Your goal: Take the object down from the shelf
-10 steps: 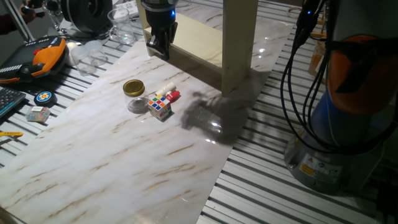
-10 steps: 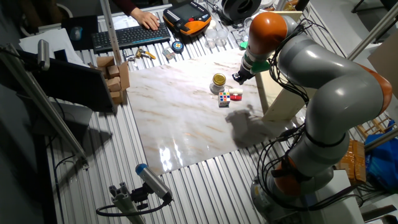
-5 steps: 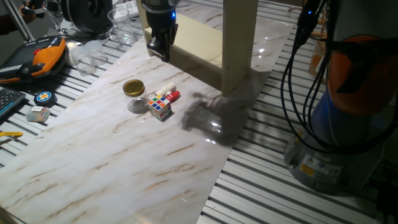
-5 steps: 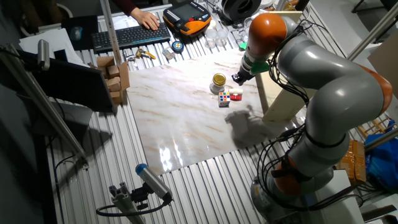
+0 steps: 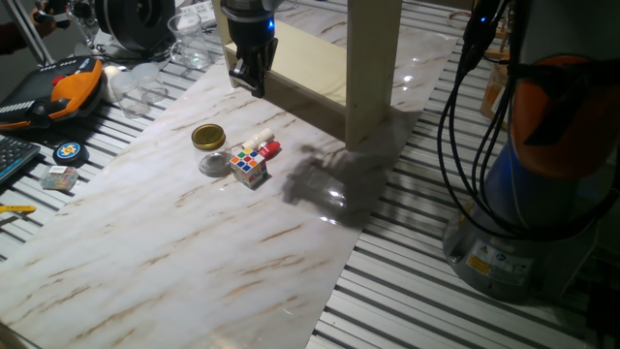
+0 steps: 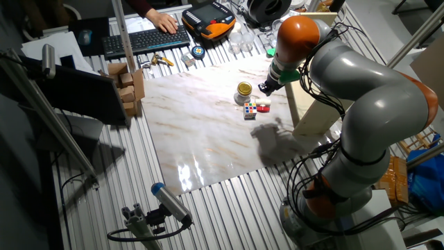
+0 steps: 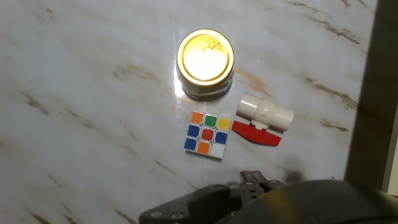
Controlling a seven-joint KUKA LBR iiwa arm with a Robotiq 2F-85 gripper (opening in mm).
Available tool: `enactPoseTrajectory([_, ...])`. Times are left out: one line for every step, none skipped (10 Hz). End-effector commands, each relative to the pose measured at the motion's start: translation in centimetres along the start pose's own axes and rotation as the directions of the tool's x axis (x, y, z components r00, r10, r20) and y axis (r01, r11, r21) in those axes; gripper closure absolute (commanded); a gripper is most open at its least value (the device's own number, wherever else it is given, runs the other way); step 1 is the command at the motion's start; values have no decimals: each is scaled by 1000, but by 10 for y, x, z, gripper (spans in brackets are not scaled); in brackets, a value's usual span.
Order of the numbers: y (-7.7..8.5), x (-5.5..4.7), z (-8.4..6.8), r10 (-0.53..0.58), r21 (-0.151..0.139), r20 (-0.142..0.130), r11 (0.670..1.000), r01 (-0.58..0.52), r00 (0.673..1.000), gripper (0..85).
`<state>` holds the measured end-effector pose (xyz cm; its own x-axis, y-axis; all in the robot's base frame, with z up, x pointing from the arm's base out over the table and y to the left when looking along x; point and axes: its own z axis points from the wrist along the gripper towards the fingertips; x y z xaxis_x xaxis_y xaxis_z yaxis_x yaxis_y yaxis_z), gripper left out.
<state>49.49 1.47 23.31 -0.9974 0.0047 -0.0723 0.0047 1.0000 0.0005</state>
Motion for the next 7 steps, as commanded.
enactPoseTrajectory([0,0,0,-1,0,0,1000,1,1000,850])
enactPoseTrajectory([0,0,0,-1,1,2,1000,1,1000,850])
enactPoseTrajectory([0,0,1,-2,1,2,1000,2,1000,850])
enactPoseTrajectory([0,0,1,-4,1,2,1000,4,1000,850])
enactPoseTrajectory([0,0,1,-4,1,2,1000,4,1000,850])
enactPoseTrajectory([0,0,1,-5,1,2,1000,5,1000,850])
enactPoseTrajectory([0,0,1,-5,1,2,1000,5,1000,850])
